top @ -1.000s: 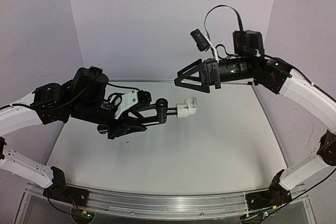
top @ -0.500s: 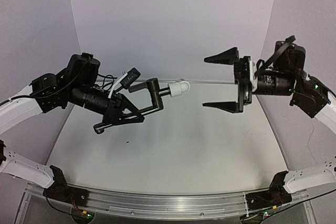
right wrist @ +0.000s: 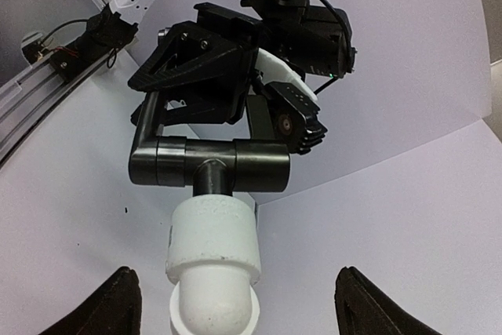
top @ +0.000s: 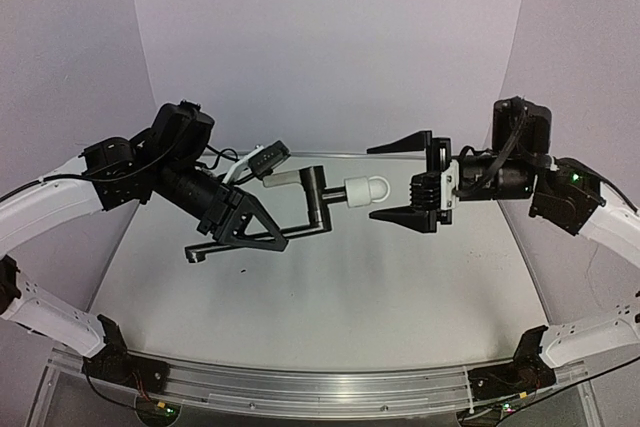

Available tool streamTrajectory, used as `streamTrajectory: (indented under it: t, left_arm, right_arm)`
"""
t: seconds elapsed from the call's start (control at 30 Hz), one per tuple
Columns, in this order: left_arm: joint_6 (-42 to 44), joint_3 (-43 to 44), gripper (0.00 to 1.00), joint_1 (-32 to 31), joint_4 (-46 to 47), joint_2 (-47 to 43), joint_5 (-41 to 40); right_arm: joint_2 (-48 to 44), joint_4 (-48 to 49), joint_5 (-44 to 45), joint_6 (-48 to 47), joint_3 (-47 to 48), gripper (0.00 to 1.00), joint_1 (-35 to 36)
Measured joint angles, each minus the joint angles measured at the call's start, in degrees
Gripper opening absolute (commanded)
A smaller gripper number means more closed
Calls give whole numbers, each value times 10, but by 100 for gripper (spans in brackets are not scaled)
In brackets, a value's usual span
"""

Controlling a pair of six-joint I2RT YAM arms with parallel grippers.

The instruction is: Install the water faucets

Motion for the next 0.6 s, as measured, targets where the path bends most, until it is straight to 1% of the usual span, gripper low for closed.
streamTrajectory:
  t: [0.13, 0.23, 0.3, 0.33, 0.43, 0.6]
  left_arm:
    - [3, 0, 0, 0, 7, 1, 6]
    - [12, 0, 0, 0, 13, 1, 9]
    - [20, 1, 0, 0, 12, 1, 9]
    - [25, 2, 0, 1, 10, 1, 8]
    - [45, 3, 0, 3, 0, -2, -5]
    - [93, 3, 0, 0, -11, -18, -54]
  right_arm:
    - [11, 7, 1, 22, 0, 51, 4]
    - [15, 12, 2, 41, 0, 34, 4]
    - [19, 13, 1, 68, 0, 21, 5]
    - [20, 13, 2, 78, 1, 17, 5]
    - [25, 4, 2, 119, 7, 8, 4]
    - [33, -1, -6, 200, 16, 2, 5]
